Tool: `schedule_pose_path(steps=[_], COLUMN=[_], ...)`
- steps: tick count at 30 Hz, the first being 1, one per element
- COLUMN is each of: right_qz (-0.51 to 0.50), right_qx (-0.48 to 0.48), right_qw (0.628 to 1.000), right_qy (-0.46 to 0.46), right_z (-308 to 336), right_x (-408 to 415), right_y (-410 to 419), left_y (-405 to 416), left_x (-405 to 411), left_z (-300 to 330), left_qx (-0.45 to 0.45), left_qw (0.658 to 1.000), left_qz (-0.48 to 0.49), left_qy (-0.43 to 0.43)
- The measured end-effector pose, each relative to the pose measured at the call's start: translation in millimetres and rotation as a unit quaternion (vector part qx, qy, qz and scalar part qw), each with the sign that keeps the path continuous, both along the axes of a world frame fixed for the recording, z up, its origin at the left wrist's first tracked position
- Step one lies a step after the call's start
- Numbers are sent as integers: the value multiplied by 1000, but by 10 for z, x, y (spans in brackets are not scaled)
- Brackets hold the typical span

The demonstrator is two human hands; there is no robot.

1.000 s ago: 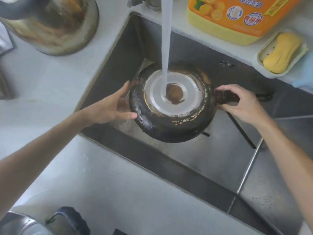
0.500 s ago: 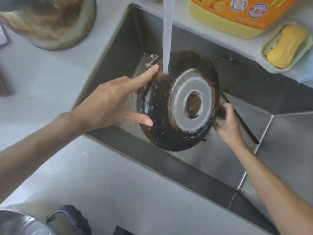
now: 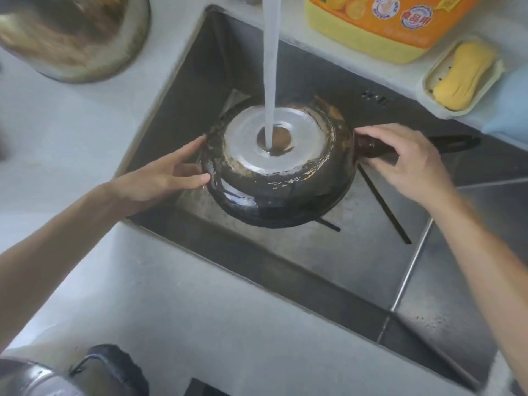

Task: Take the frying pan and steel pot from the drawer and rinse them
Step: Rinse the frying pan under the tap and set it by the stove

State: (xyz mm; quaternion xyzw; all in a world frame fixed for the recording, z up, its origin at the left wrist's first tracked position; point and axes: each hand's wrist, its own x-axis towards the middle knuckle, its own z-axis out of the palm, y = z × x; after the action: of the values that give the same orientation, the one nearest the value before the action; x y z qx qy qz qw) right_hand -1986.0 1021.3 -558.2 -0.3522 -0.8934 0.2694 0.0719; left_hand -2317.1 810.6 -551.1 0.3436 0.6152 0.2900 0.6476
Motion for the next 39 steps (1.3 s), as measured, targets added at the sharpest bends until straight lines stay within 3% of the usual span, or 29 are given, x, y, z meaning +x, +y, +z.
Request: schedule_pose_path(steps=[7,12,15,18,20,23,25,28,30,35,39], right_qz=[-91,-158,-151,-165,-168,-135,-108,-61,-26,-1,-33], right_qx=[38,-134,-206,-149,-120,-168,-214,-250,-269,-244,-197], right_qw=[989,970,957,970,977,977,969,960,951,940,962], right_qy=[114,126,135,103,53,-14,-61,-113,-148,-236,-188], right_z=[-246,-442,-423,-291,-195,-59,8,53,44,-156,-476], right_x=[-58,-142,-113,-8,76,180,227,227,181,34,75], right_y=[-390,-672,-722,-672,-569,-341,-198,-86,-63,-162,-267], left_y=[-79,-40,-4,77,145,237,259,280,306,293,281], left_x=[-93,-103,-183,-198,-160,-93,-63,-39,19,83,138], left_z=[175,515,563,499,403,179,-22,-232,-322,-588,-692], left_qx=[109,205,241,224,234,251,204,121,105,28,-2], left_qw=[986,973,947,908,889,869,894,952,972,973,958], left_qz=[43,25,-33,-91,-118,-118,-103,-76,-55,3,-58], left_qy=[116,104,210,342,376,409,386,270,203,228,282])
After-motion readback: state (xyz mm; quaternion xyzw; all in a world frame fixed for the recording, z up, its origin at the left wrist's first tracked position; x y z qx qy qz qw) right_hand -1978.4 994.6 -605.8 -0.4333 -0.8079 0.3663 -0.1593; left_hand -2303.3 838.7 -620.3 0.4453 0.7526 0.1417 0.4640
